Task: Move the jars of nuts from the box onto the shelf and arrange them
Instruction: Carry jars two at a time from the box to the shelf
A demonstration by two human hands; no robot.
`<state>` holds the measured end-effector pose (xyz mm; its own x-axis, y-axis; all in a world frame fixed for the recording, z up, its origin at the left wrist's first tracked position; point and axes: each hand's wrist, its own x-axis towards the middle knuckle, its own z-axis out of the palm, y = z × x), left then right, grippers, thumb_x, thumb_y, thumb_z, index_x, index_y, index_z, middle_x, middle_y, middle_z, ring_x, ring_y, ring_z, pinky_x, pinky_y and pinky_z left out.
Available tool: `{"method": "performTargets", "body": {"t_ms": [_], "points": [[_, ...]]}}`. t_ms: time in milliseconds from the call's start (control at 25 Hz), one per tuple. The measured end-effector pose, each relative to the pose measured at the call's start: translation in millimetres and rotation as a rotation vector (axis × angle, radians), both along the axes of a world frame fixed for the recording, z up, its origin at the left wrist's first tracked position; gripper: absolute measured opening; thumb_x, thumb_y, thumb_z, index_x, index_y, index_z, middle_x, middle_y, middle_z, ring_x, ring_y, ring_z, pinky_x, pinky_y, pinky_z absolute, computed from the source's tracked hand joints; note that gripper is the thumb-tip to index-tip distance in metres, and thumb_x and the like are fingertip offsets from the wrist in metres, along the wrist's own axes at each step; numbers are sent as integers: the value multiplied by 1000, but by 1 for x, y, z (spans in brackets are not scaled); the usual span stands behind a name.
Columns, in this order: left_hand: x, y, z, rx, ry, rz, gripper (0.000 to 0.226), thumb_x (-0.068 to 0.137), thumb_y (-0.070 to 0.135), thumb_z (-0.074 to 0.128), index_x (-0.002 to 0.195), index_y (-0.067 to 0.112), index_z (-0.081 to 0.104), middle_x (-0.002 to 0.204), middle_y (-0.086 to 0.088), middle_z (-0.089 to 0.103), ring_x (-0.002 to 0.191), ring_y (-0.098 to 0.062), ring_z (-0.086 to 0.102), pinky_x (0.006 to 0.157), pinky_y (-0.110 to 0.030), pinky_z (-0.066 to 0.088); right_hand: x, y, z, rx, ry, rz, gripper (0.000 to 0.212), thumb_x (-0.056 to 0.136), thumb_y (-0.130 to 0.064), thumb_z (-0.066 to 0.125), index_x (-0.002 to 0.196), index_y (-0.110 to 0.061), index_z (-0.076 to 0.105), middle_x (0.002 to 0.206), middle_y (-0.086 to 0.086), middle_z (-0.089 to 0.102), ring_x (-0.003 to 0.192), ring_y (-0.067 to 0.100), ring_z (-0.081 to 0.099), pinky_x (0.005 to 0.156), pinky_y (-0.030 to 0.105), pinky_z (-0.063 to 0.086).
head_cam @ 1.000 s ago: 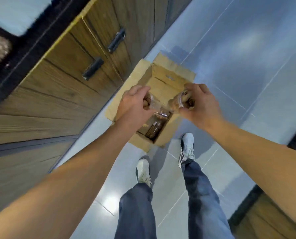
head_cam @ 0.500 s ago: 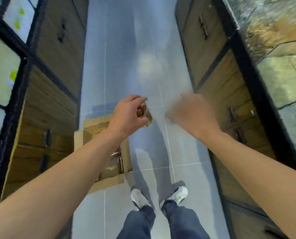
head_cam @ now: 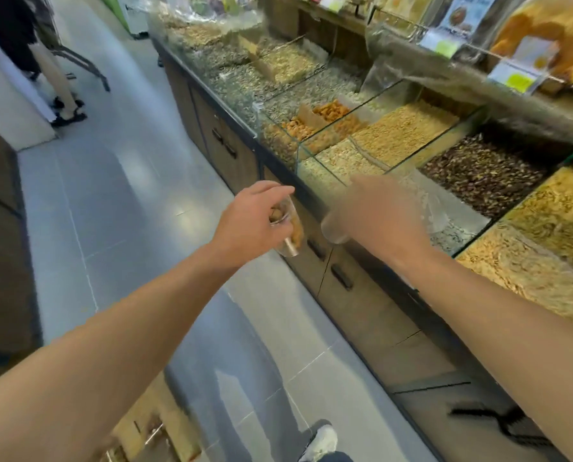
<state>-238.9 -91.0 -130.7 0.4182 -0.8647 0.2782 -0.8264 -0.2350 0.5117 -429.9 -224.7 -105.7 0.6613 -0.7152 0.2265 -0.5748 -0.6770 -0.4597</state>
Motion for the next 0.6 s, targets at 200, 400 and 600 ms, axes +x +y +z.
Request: {"method": "performTargets", "body": {"t_ms": [200, 400, 600], "points": [[-49, -117, 31, -64, -40, -175, 51, 76, 25, 67, 127, 21, 62, 128, 2, 60, 117, -17, 56, 102, -34, 44, -73, -79, 32, -53, -12, -169, 64, 80, -34, 62, 141, -26, 43, 139, 1, 46, 122, 23, 49, 97, 33, 40], [-85, -219, 42, -67, -78, -326, 47, 79, 24, 66, 126, 22, 63, 129, -1, 61, 116, -18, 56, 101, -28, 40, -124, -146, 45, -52, 7, -345, 61, 79, -36, 65, 136, -30, 46, 127, 3, 51, 110, 26, 55, 92, 35, 43], [-115, -328, 52, -70, -124, -541, 42, 80, 29, 62, 121, 25, 65, 125, 6, 62, 106, -13, 59, 94, -37, 51, -158, -212, 44, -62, 55, -531, 60, 78, -38, 65, 136, -29, 48, 127, 1, 53, 111, 23, 55, 84, 28, 39]]}}
